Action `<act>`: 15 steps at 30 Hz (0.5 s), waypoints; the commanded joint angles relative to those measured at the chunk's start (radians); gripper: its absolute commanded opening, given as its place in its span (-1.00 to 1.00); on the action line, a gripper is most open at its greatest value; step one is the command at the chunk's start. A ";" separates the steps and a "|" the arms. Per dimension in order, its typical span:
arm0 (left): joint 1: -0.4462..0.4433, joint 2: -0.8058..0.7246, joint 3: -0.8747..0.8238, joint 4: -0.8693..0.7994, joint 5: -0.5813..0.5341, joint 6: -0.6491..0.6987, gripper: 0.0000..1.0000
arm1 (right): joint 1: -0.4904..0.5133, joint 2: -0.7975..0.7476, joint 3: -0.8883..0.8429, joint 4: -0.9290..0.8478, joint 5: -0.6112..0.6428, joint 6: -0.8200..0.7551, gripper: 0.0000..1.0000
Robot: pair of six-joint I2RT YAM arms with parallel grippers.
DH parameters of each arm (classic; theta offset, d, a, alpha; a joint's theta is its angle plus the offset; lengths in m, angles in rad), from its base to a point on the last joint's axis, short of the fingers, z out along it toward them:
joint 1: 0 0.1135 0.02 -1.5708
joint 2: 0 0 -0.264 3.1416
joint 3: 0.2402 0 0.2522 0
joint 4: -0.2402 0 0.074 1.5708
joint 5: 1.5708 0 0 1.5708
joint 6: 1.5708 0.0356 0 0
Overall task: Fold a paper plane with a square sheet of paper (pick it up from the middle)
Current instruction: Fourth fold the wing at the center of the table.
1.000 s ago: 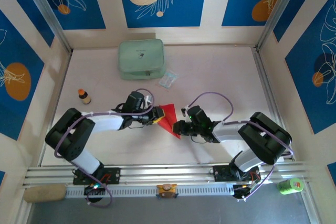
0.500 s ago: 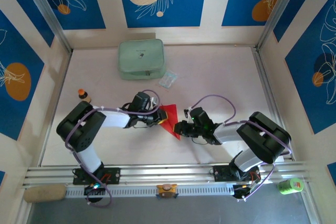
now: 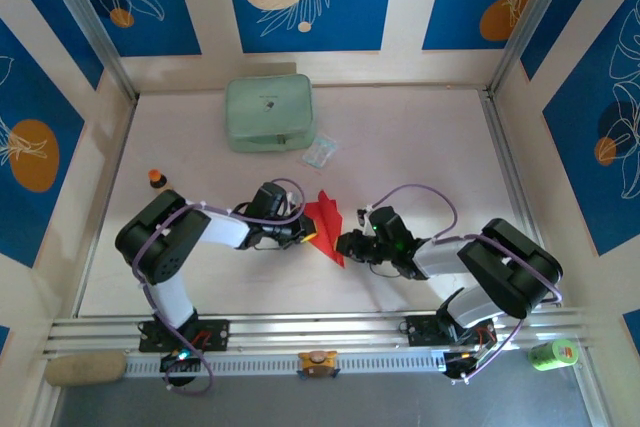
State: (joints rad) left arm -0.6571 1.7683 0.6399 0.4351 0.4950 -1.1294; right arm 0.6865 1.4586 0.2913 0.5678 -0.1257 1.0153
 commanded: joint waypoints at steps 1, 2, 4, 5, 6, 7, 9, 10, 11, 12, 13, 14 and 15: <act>-0.013 0.000 -0.027 -0.032 -0.027 -0.021 -0.88 | -0.008 -0.015 -0.018 0.018 -0.034 0.027 -0.74; -0.013 0.000 -0.027 -0.028 -0.027 -0.022 -0.88 | -0.010 -0.014 -0.020 0.020 -0.038 0.029 -0.74; -0.019 -0.001 -0.022 -0.027 -0.027 -0.024 -0.88 | -0.012 -0.008 -0.020 0.022 -0.039 0.029 -0.74; -0.019 -0.001 -0.021 -0.029 -0.027 -0.022 -0.88 | -0.014 -0.009 -0.018 0.023 -0.044 0.025 -0.74; -0.020 -0.001 -0.018 -0.030 -0.027 -0.023 -0.88 | -0.018 -0.007 -0.017 0.023 -0.048 0.023 -0.73; -0.021 -0.001 -0.019 -0.029 -0.027 -0.021 -0.88 | -0.023 -0.007 -0.014 0.020 -0.054 0.020 -0.72; -0.020 0.000 -0.016 -0.022 -0.023 -0.019 -0.88 | -0.031 -0.007 -0.011 0.015 -0.069 0.009 -0.72; -0.020 0.001 -0.016 -0.017 -0.020 -0.018 -0.86 | -0.033 -0.008 -0.004 0.006 -0.075 0.000 -0.72; -0.020 -0.002 -0.013 -0.014 -0.015 -0.013 -0.84 | -0.033 -0.011 0.005 -0.014 -0.075 -0.012 -0.72; -0.020 -0.006 -0.011 -0.010 -0.012 -0.009 -0.81 | -0.033 -0.014 0.017 -0.041 -0.077 -0.029 -0.72; -0.022 -0.014 -0.011 -0.005 -0.010 -0.005 -0.76 | -0.031 -0.019 0.033 -0.075 -0.077 -0.052 -0.71; -0.023 -0.028 -0.013 0.006 -0.013 -0.006 -0.70 | -0.028 -0.027 0.045 -0.102 -0.068 -0.076 -0.71; -0.022 -0.043 -0.017 0.018 -0.015 -0.009 -0.64 | -0.024 -0.033 0.054 -0.124 -0.052 -0.099 -0.71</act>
State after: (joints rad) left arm -0.6682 1.7592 0.6392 0.4530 0.4881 -1.1431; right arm 0.6590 1.4544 0.3054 0.5274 -0.1734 0.9913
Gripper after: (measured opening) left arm 0.163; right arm 0.145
